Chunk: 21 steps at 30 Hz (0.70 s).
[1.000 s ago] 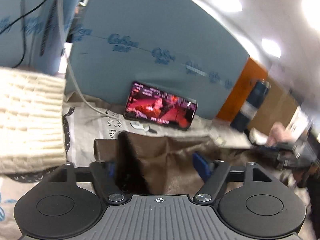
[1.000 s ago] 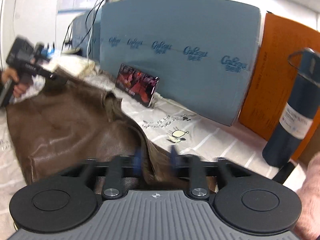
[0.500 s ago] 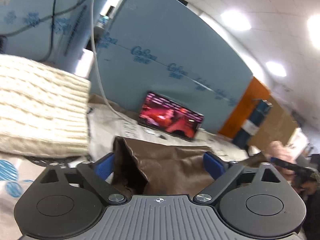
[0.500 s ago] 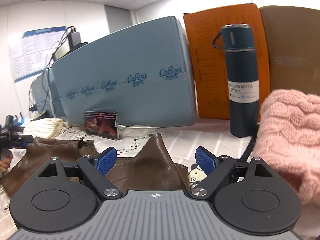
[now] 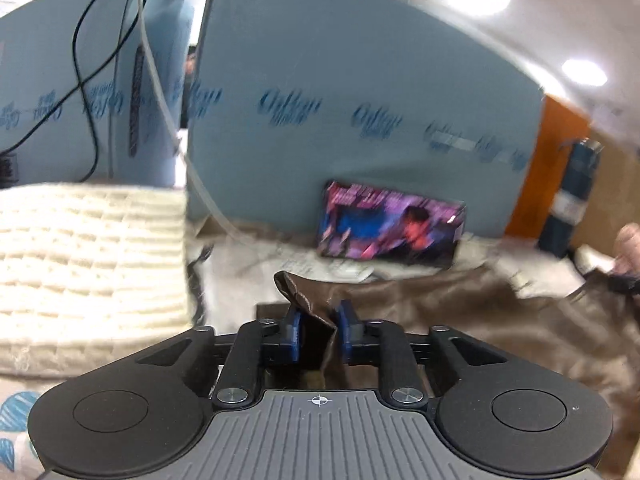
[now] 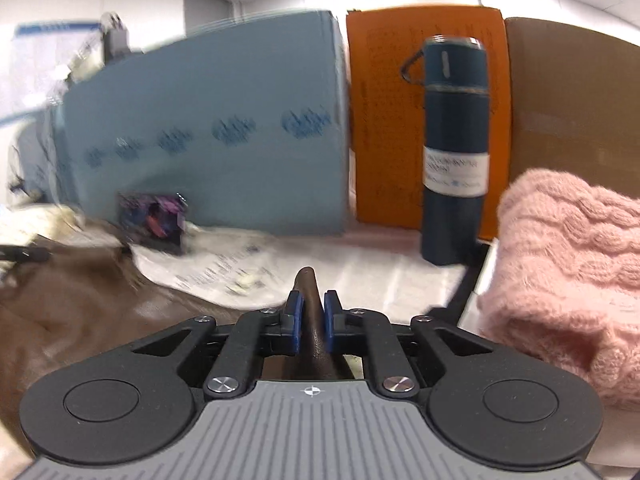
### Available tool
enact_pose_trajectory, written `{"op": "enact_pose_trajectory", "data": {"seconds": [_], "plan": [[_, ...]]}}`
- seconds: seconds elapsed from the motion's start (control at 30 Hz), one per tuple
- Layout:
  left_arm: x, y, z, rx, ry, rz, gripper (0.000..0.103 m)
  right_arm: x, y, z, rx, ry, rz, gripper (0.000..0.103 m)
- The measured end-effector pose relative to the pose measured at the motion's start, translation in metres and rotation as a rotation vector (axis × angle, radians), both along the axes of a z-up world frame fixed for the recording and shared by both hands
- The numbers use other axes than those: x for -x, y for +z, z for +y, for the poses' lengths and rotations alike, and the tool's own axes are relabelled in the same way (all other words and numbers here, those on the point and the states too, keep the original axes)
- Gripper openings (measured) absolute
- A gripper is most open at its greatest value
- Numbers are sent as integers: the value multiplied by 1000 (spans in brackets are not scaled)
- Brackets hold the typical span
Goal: Fold clothes
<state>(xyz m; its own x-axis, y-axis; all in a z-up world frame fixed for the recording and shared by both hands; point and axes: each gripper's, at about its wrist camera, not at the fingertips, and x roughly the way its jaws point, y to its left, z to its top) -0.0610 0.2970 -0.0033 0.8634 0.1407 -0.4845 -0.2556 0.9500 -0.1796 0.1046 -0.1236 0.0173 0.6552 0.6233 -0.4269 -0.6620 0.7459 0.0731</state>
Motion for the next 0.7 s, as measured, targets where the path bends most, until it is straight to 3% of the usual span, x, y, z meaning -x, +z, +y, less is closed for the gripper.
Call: {"op": "enact_pose_trajectory", "data": {"seconds": [0.07,0.1,0.13,0.2,0.33,0.37,0.57,0.7], "plan": [[5,2,8,36,20,-15,39,-3,-7,4,40,-27,14,18],[9,5,12,50,42,-26,55,-3,-7,4,39,-26,14,21],[15,7,15,60,67,-39,64,-3,-7,3,36,-25,14,23],[26,13,20,79,113,-64,69,0,-3,1,19,-25,2,46],[46,27,13,86,148,-76,88,18,20,-6,-50,-37,-64,78],[51,28,7,85,146,-71,90,24,26,-9,-75,-43,-66,85],[82,32,-30,71,140,-33,96,68,48,-34,-196,-111,22,100],[97,27,-52,69,128,-5,98,91,42,-62,-290,-158,208,100]]}}
